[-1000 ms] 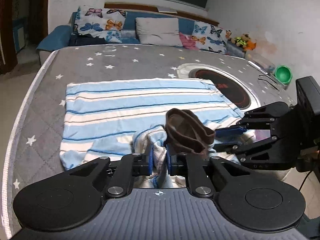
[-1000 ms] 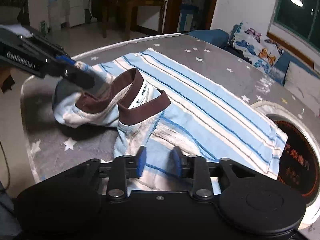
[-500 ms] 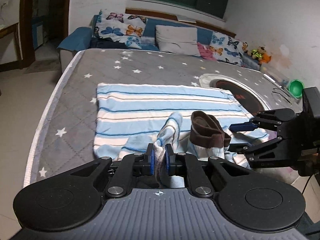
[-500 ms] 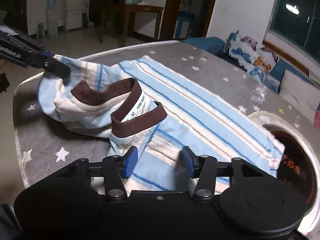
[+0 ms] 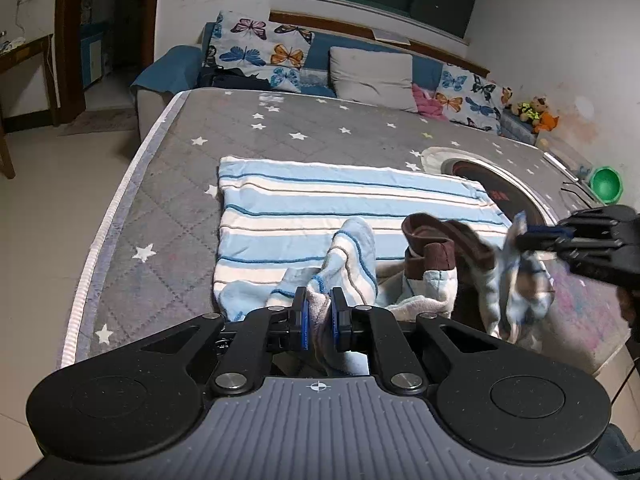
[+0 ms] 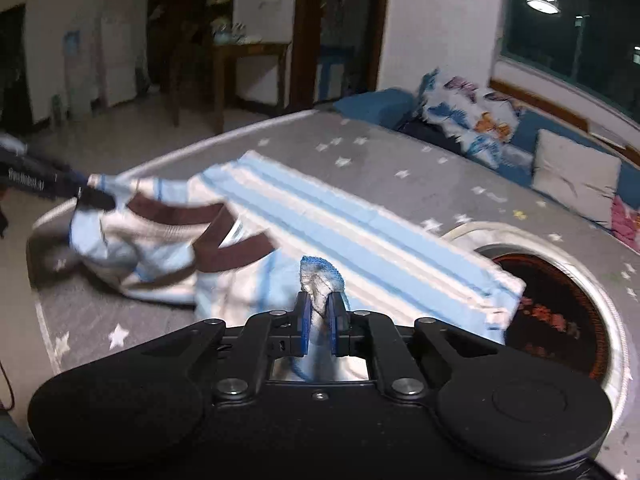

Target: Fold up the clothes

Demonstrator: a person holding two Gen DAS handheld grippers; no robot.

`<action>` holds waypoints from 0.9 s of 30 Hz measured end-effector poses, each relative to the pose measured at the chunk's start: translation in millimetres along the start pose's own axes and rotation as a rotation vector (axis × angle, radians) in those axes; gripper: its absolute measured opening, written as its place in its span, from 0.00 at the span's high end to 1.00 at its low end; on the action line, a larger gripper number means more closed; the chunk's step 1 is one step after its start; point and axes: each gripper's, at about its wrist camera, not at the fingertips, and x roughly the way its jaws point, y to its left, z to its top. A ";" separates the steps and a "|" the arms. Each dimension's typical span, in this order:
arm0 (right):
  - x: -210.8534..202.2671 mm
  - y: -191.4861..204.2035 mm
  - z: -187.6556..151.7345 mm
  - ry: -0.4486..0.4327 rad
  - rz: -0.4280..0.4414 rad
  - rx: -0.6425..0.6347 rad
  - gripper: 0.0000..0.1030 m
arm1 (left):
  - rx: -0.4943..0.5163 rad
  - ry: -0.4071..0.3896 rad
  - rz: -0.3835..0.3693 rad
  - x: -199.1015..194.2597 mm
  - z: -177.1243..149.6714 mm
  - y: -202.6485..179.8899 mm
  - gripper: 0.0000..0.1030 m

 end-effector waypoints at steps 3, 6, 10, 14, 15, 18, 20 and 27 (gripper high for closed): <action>-7.1 -12.8 -2.3 0.001 -0.059 0.008 0.91 | -0.003 0.004 0.009 1.9 -0.8 1.5 0.89; -7.7 -27.8 -12.6 0.030 -0.120 0.031 0.91 | -0.013 0.018 0.012 3.4 -3.8 6.0 0.89; -4.4 -45.5 -33.8 0.093 -0.121 0.116 0.91 | -0.029 0.044 -0.009 6.0 -6.8 9.0 0.89; -3.2 -44.6 -39.8 0.109 -0.075 0.152 0.87 | -0.025 0.054 -0.024 7.4 -5.5 4.7 0.89; -3.6 -45.1 -38.9 0.103 -0.061 0.168 0.84 | -0.025 0.054 -0.028 7.1 -4.4 4.0 0.89; -3.8 -48.1 -35.8 0.092 -0.026 0.214 0.69 | -0.025 0.053 -0.040 6.2 -1.0 1.9 0.88; -2.7 -50.3 -34.0 0.094 -0.017 0.235 0.62 | -0.021 0.056 -0.042 7.4 0.7 0.3 0.84; 9.8 -54.8 -34.1 0.124 0.043 0.328 0.57 | -0.003 0.067 -0.053 10.7 5.1 -7.6 0.69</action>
